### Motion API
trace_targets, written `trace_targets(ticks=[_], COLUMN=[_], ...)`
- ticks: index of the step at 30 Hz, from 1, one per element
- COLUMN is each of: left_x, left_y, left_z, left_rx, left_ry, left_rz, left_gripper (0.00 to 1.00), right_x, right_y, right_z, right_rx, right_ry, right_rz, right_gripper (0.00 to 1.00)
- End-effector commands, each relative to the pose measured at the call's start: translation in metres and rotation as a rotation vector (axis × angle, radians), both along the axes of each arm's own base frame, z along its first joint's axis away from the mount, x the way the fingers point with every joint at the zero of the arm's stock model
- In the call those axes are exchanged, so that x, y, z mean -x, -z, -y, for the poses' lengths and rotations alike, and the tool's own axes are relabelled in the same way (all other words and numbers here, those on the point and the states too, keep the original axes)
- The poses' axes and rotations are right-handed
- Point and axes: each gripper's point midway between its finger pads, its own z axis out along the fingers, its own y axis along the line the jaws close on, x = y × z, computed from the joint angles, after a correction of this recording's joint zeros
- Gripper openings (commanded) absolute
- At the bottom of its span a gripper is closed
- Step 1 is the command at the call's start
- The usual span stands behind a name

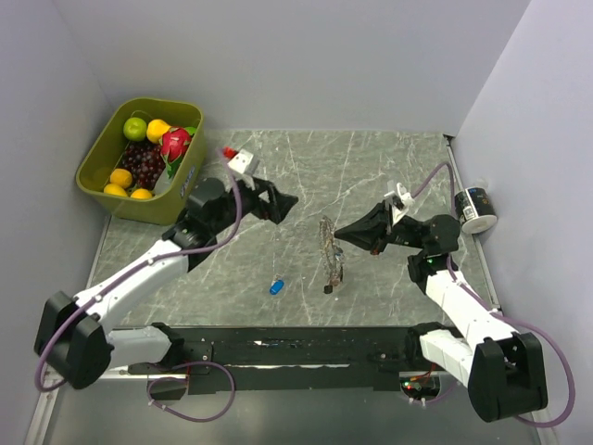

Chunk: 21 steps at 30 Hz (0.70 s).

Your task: Put the keys on the keyring

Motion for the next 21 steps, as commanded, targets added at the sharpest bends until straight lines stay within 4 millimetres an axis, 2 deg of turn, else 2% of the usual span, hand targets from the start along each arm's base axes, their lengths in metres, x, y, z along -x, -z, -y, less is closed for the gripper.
trace_targets(ticks=[1,2,3,5,7,9,10,13,15,16,17,21], left_x=[0.013,0.024,0.026,0.032,0.049,0.066,0.072,0.073,0.073,0.072,0.073,0.083], left_y=[-0.032,-0.034,-0.038,-0.036,-0.041,-0.040,-0.050,-0.036,-0.036,-0.026,-0.026,-0.028], left_z=[-0.018,-0.011,-0.009,0.001,0.016,0.024,0.027,0.041,0.049,0.054,0.058,0.073], left_rx=[0.118,0.125,0.133,0.138,0.167,0.185,0.226,0.245,0.242,0.233,0.235,0.238], left_ry=[0.008,0.091,0.115,0.201,0.359,0.481,0.526,0.617,0.659,0.685,0.704,0.772], left_rz=[0.091,0.100,0.105,0.087,0.083,0.076,0.104,0.025,-0.006,-0.038,-0.040,-0.040], left_gripper=[0.98,0.99,0.93,0.92,0.94,0.92,0.90,0.82,0.77,0.76,0.73,0.70], right_x=[-0.009,-0.011,-0.010,-0.011,-0.010,-0.013,-0.015,-0.018,-0.022,-0.023,-0.024,-0.024], right_y=[-0.035,-0.036,-0.041,-0.043,-0.049,-0.047,-0.046,-0.047,-0.042,-0.043,-0.040,-0.039], right_z=[-0.001,-0.001,-0.001,-0.003,-0.003,-0.004,-0.005,-0.005,-0.004,-0.003,-0.003,-0.002], right_rx=[-0.049,-0.055,-0.066,-0.079,-0.097,-0.098,-0.092,-0.085,-0.075,-0.070,-0.062,-0.054], right_ry=[0.025,0.022,0.015,0.001,-0.007,-0.008,-0.004,0.017,0.037,0.053,0.060,0.072], right_rz=[0.138,0.141,0.170,0.148,0.154,0.140,0.118,0.124,0.096,0.119,0.098,0.109], right_gripper=[0.00,0.00,0.00,0.00,0.00,0.00,0.00,0.00,0.00,0.00,0.00,0.00])
